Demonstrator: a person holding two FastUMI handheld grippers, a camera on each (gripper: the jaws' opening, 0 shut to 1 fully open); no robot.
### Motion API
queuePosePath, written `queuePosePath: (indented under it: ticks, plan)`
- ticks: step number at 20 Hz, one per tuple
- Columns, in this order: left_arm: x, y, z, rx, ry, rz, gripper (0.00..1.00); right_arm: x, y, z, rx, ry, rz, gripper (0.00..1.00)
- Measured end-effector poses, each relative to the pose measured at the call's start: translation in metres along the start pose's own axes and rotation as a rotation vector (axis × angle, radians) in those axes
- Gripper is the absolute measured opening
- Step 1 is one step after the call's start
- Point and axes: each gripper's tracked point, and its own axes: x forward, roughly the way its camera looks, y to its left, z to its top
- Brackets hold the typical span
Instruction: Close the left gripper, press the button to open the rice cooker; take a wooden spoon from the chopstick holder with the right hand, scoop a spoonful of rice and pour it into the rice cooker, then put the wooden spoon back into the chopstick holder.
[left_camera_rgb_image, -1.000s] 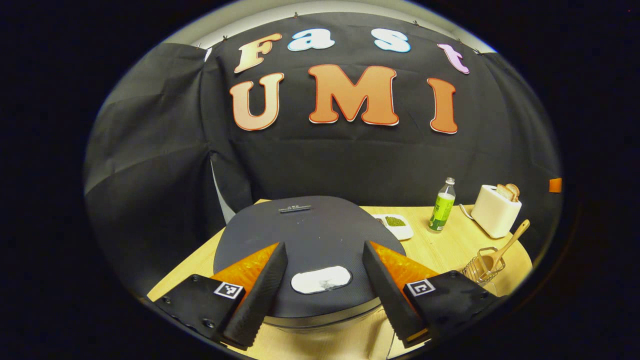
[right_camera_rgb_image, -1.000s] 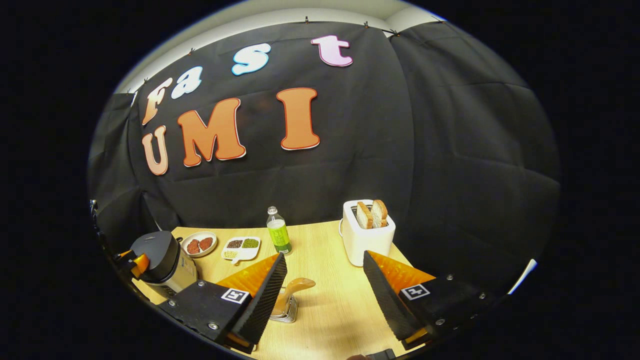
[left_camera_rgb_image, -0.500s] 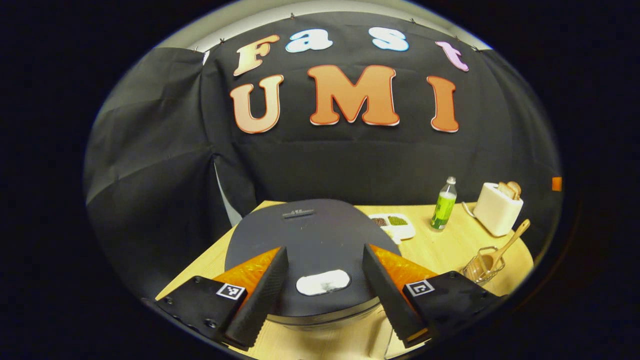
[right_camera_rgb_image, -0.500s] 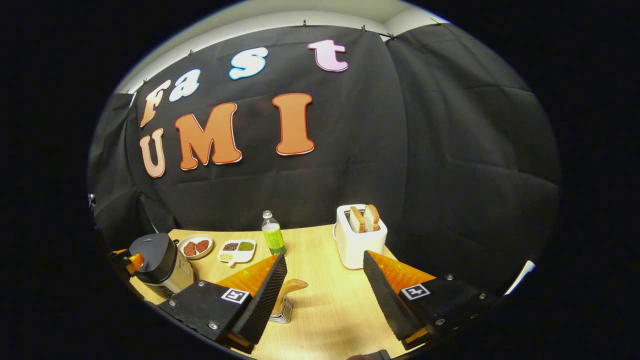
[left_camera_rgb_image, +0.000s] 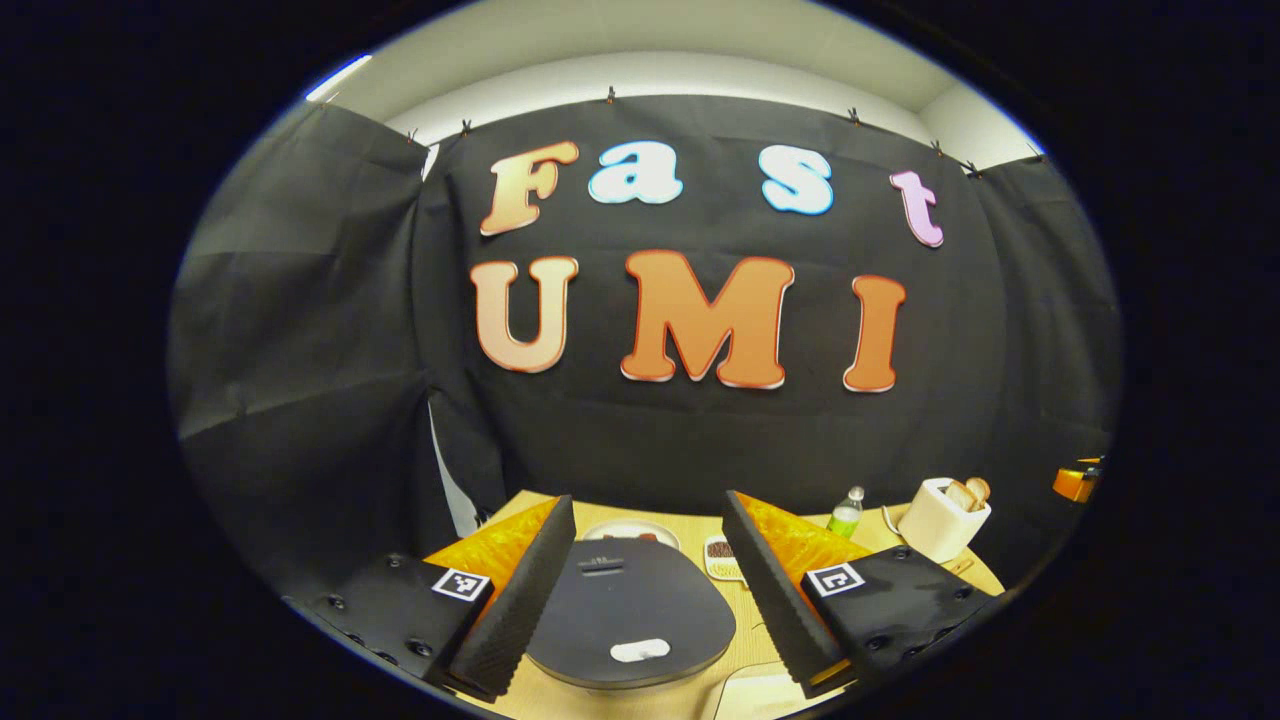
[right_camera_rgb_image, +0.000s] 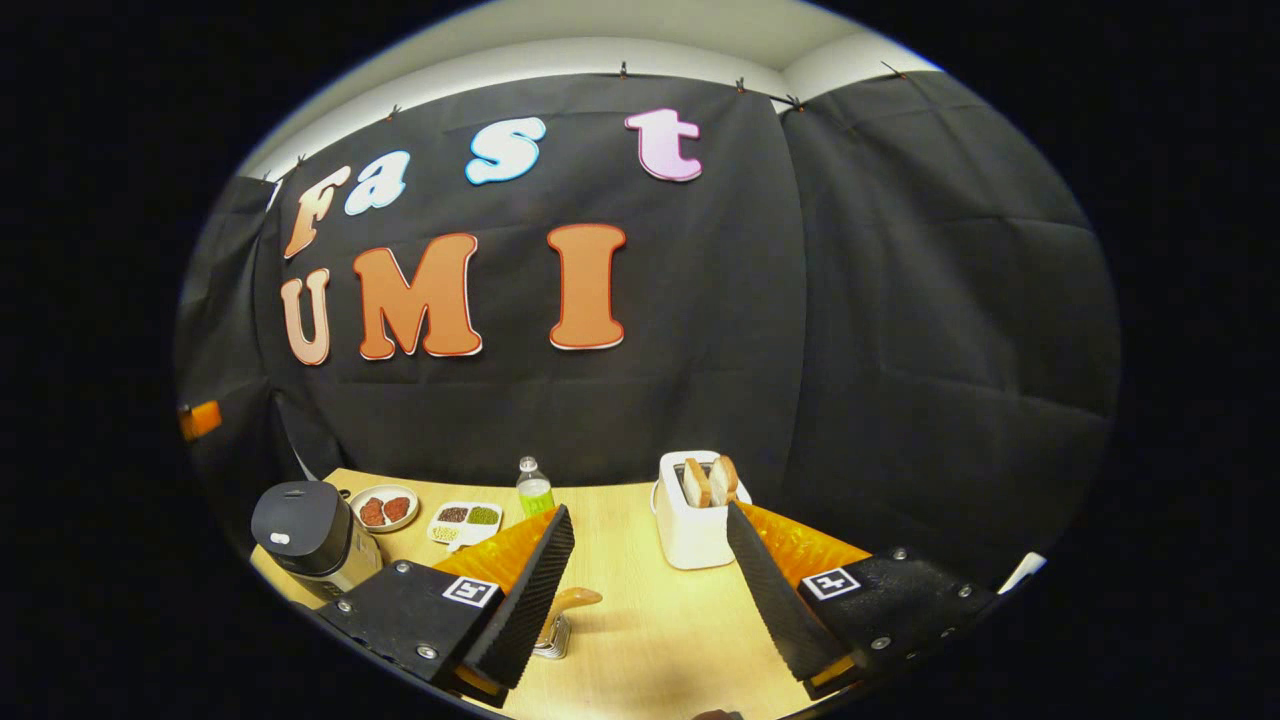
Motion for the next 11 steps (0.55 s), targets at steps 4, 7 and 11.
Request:
queuePosePath:
  ticks: [4,7,11]
  plan:
    - [-0.022,0.006,0.054,0.004,-0.066,0.011,0.94,-0.013,0.007,0.035,-0.029,-0.057,0.025,0.94]
    - [-0.033,0.009,0.067,-0.016,-0.067,0.004,0.94,-0.022,0.017,0.05,-0.026,-0.079,0.061,0.94]
    - [-0.038,0.02,0.06,0.012,-0.056,0.034,0.94,-0.025,0.021,0.057,-0.033,-0.103,0.074,1.0]
